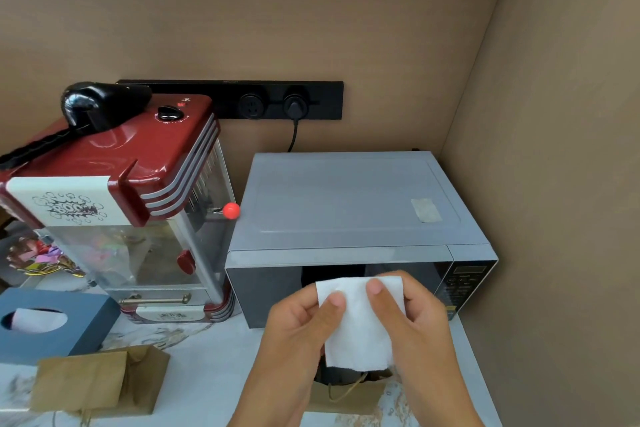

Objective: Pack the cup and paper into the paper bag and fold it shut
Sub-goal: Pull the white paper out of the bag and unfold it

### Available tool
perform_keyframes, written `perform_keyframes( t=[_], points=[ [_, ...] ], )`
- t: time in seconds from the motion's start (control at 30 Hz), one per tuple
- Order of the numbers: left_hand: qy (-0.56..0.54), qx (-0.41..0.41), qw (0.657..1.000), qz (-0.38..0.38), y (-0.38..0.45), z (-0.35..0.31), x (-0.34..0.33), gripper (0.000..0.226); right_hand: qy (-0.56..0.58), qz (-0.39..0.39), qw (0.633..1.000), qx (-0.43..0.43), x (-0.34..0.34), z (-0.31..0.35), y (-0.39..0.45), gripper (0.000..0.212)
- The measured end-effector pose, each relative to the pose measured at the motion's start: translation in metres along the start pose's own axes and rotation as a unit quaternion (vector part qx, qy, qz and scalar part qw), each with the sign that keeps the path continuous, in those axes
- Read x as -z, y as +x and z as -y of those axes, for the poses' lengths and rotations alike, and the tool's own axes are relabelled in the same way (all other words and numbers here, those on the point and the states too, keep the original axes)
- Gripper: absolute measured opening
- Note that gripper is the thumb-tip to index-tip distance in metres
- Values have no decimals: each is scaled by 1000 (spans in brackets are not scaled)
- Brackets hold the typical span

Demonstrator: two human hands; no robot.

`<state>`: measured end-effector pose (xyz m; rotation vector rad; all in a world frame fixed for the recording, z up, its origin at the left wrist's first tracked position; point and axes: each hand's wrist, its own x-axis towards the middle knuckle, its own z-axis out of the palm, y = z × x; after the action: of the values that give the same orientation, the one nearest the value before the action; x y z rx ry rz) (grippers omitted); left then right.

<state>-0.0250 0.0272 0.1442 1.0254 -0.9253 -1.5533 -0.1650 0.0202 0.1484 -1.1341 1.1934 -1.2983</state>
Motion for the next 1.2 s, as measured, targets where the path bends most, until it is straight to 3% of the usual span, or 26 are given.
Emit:
perform_keyframes(
  t=[0.1, 0.3, 0.57, 0.67, 0.83, 0.97, 1.1, 1.2],
  points=[
    [13, -4, 1000, 2, 2, 0, 3, 32, 42, 30, 999, -18, 6, 2, 3, 24],
    [56, -61, 996, -27, 7, -1, 4, 35, -6, 77, 997, 33, 12, 6, 6, 28],
    [27, -26, 997, -68, 5, -1, 3, 32, 46, -30, 998, -8, 10, 0, 5, 23],
    [35, 5, 998, -45, 4, 0, 1, 29, 52, -36, 998, -18, 7, -1, 7, 23],
    [9, -8, 997, -83, 7, 4, 7, 28, 67, 85, 988, -110, 12, -2, 8, 31],
    [26, -2, 997, -71, 9, 0, 19, 31, 19, 68, 996, -51, 25, -2, 13, 9],
    [124, 47, 987, 92, 9, -11, 28, 35, -135, 138, 980, 39, 30, 13, 25, 14],
    [130, 19, 990, 52, 15, -11, 24, 27, -165, 106, 979, 61, 26, 18, 33, 11]
  ],
)
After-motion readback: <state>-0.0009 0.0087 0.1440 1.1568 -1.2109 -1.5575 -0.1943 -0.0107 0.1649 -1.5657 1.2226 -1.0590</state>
